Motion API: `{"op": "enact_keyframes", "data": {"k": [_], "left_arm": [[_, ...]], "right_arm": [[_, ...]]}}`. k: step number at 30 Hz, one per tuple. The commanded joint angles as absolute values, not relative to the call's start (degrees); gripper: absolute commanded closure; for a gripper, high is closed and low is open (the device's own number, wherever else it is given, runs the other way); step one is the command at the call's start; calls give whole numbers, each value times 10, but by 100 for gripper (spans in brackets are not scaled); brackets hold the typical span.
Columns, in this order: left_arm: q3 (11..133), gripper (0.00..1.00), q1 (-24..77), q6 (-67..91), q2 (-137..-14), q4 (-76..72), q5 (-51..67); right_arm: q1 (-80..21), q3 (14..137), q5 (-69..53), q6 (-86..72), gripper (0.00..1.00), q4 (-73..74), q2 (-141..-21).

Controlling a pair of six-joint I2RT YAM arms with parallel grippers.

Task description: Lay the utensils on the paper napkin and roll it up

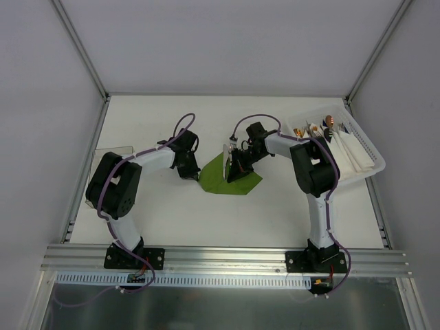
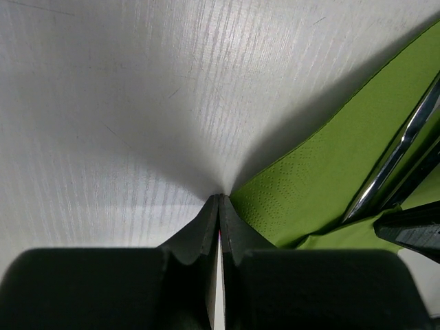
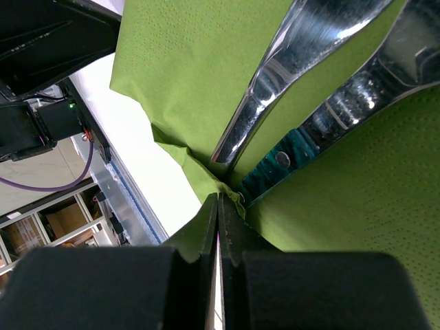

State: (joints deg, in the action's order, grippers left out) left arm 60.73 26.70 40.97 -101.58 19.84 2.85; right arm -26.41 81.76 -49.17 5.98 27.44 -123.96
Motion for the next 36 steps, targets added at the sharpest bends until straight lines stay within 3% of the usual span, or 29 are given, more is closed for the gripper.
{"op": "enact_keyframes", "data": {"k": [1,11,23,24,27,30,36], "left_arm": [[613,100,274,412,-979,193,51],[584,100,273,429,-910,172,26],[568,99,263,434,-933,136,68],[566,81,258,434,-932,136,69],[549,51,231,434,-931,134,83],[533,45,201,413,-934,113,118],[518,47,156,412,-977,41,206]], "right_arm": [[-267,828,-446,66,100,281,-1252],[-267,828,-446,68,100,282,-1252],[-267,827,-445,69,100,285,-1251],[-266,827,-445,69,100,285,-1251],[-267,829,-445,69,100,285,-1252],[-267,830,-445,69,100,285,-1252],[-267,831,-443,65,100,287,-1253]]}}
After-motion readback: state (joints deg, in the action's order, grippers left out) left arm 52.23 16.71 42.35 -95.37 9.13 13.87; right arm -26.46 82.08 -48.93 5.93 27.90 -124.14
